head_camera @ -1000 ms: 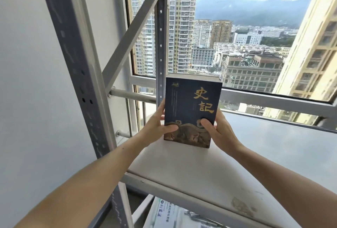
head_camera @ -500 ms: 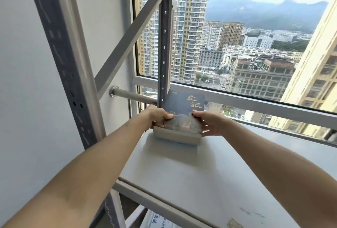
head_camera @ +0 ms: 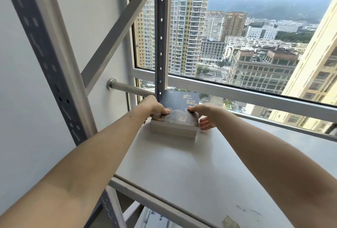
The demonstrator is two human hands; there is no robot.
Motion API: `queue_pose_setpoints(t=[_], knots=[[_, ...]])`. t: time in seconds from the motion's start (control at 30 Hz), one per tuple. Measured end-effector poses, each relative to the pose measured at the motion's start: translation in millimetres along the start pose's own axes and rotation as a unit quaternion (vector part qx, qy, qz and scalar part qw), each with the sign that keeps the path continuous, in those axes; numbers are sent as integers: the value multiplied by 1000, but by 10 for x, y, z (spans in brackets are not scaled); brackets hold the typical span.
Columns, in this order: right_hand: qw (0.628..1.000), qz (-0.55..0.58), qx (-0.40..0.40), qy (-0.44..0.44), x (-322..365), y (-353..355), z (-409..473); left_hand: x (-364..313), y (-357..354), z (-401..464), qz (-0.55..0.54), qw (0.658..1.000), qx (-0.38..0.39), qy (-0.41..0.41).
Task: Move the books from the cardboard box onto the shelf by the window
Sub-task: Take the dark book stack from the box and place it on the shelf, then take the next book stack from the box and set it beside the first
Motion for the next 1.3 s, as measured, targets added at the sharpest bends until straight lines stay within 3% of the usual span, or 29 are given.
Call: queue_pose_setpoints(t=[0.2,0.33,0.43,0.57,0.8,1.0,1.3], knots=[[998,21,-27,44,-175,123,-152,-157,35,-118,221,968,-86,-82],[989,-6,-123,79,-531,525,-487,-592,-154,-310,288,927,-114,-211],[971,-59,-220,79,-960,964,-921,-1048,-592,-545,287,909,-48,-298],[932,-93,-350,14,-1772,1511,-1791,-1550,-1451,-1225,281,865,44,-413],[856,-104,-491,-123,-3382,2219,-3562,-2208,-3026,-3011,198,790,212,-539],[787,-80,-554,-260,-4912,2504,-5195,-2441,-4326,-4849,194,692,313,-621],[732,-20,-555,-394,-7060,2742,-6924,-2230,-6232,-6863,275,590,406,-641]])
Point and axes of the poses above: each hand's wrist, its own z-axis towards the middle knuckle, its own y-axis out of the back of the hand, x = y × z, the point moved 2 cm from there along z, towards the middle knuckle, and after that the axes turned 2 degrees about -x, right-handed, at the moved point
